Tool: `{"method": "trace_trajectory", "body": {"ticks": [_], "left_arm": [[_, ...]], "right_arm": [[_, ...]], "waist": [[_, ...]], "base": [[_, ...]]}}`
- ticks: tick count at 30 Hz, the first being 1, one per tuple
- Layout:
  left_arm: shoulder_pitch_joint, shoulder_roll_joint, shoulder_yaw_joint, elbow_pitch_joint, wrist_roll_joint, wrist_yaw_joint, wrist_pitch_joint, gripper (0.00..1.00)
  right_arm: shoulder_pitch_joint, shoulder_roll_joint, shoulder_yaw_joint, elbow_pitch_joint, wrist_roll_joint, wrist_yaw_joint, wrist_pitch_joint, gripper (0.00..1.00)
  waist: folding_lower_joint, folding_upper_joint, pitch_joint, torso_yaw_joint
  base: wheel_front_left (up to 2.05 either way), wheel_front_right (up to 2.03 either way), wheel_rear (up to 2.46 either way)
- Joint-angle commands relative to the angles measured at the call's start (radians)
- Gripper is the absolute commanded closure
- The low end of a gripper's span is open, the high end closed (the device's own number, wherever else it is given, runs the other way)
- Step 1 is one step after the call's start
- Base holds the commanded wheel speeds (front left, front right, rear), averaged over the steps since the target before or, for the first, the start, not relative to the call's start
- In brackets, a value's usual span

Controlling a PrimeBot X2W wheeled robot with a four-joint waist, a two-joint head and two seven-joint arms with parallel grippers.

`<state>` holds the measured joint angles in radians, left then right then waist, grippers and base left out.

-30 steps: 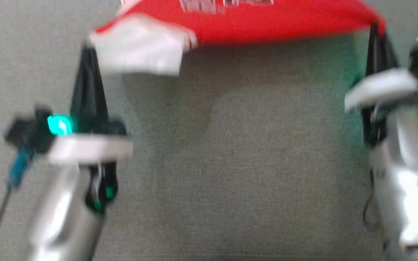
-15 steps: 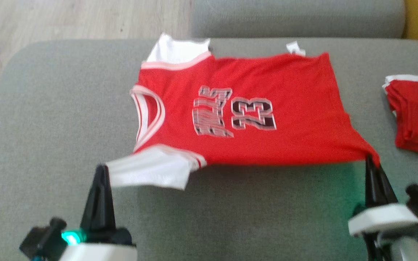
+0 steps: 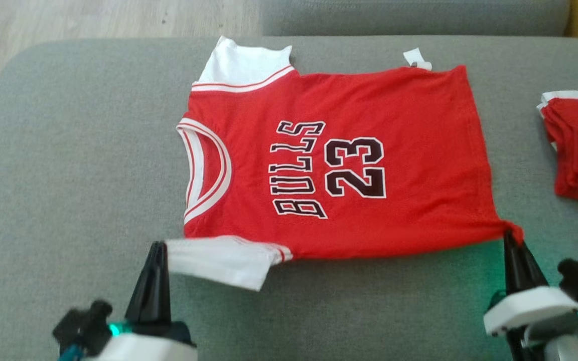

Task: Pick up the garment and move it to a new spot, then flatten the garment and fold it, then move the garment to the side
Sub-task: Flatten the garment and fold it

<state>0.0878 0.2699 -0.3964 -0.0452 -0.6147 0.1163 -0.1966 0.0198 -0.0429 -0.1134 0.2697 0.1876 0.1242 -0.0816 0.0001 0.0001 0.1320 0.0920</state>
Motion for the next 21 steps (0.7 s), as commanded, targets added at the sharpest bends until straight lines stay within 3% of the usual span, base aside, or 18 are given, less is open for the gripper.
{"method": "trace_trajectory", "body": {"ticks": [1, 8, 21], "left_arm": [[-0.079, 0.000, 0.027, -0.011, 0.012, -0.009, -0.013, 1.00], [-0.248, -0.002, 0.023, 0.093, 0.044, -0.051, -0.025, 1.00], [-0.558, -0.043, 0.029, 0.409, 0.068, -0.119, -0.048, 1.00]], "right_arm": [[-0.060, -0.007, 0.022, -0.025, 0.007, 0.007, -0.002, 1.00], [-0.151, -0.007, 0.027, 0.005, 0.020, 0.007, 0.003, 1.00], [-0.369, -0.007, 0.030, 0.149, -0.006, 0.007, 0.009, 1.00]], "waist": [[-0.0001, -0.0001, 0.015, 0.003], [-0.0001, -0.0001, 0.057, -0.002], [-0.0001, -0.0001, 0.163, -0.033]], "base": [[0.00, 0.00, 0.00], [0.00, 0.00, 0.00], [0.00, 0.00, 0.00]]}}
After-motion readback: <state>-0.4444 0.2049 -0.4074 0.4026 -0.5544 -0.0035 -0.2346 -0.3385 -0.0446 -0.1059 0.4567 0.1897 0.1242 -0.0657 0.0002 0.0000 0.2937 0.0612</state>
